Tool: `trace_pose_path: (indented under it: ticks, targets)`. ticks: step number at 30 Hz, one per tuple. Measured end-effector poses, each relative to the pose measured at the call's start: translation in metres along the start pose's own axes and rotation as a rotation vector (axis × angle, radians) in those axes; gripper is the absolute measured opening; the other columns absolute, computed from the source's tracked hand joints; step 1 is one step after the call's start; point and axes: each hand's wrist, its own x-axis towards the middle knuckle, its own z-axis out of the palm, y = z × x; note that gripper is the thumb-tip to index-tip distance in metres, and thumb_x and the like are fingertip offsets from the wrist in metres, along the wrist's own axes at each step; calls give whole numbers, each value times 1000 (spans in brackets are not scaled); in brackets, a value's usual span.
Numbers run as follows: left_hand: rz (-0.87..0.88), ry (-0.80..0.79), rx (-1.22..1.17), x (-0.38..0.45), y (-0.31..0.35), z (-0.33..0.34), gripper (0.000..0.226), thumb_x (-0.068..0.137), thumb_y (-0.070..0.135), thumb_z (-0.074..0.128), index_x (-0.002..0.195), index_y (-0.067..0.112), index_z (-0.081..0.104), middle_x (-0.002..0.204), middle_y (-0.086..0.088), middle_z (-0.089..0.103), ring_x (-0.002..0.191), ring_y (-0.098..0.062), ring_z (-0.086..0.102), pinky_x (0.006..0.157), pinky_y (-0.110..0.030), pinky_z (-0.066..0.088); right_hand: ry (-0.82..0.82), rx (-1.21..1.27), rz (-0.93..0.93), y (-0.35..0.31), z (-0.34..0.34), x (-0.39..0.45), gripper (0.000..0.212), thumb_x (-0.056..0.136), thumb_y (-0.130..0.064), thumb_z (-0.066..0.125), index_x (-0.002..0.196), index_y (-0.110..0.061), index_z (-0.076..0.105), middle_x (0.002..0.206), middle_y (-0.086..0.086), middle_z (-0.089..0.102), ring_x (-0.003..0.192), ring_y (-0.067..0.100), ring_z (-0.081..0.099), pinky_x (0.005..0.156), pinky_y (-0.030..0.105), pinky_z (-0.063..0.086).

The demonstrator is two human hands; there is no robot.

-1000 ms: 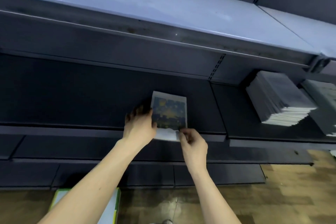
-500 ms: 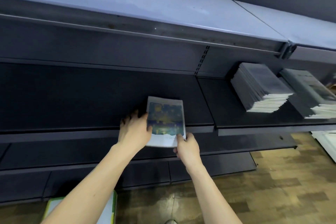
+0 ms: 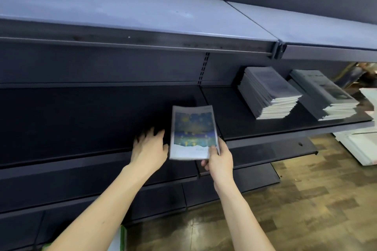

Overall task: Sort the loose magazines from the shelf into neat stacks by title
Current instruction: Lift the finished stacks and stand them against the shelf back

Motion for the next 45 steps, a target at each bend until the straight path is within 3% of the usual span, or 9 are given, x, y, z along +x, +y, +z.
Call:
trace_pose_path:
  ticks: [14,28,39,45]
  targets:
    - [223,74,112,3,150,27,57,95,30,49,149,23,33,149,-8,37,134,-30,36,113,-43,27,143,195,-78,-27,-147,22,34,104,-12,38,126,-28,58,102,4,70,51,13,51,47,24,42]
    - [285,115,118,-18,280,73,61,96,31,48,152,20,27,154,-10,29,145,-31,20,117,-45,21,138,230,-86,-16,-284,44,30,104,-16,39,120,-35,58,105,0,70,56,13,50,50,23,43]
    - [242,133,169,-14,312,83,62,94,31,50,151,21,28,154,-10,30,144,-32,21,116,-45,23,59,233,-99,-13,-312,71,31,104,-18,41,126,-31,57,106,2,70,55,12,51,49,21,44]
    - [232,153,171,15,319,85,57,88,29,53,143,22,39,142,-10,43,133,-33,35,108,-46,33,50,219,-122,-24,-312,96,33,103,-15,40,123,-32,60,103,0,71,54,14,50,49,24,43]
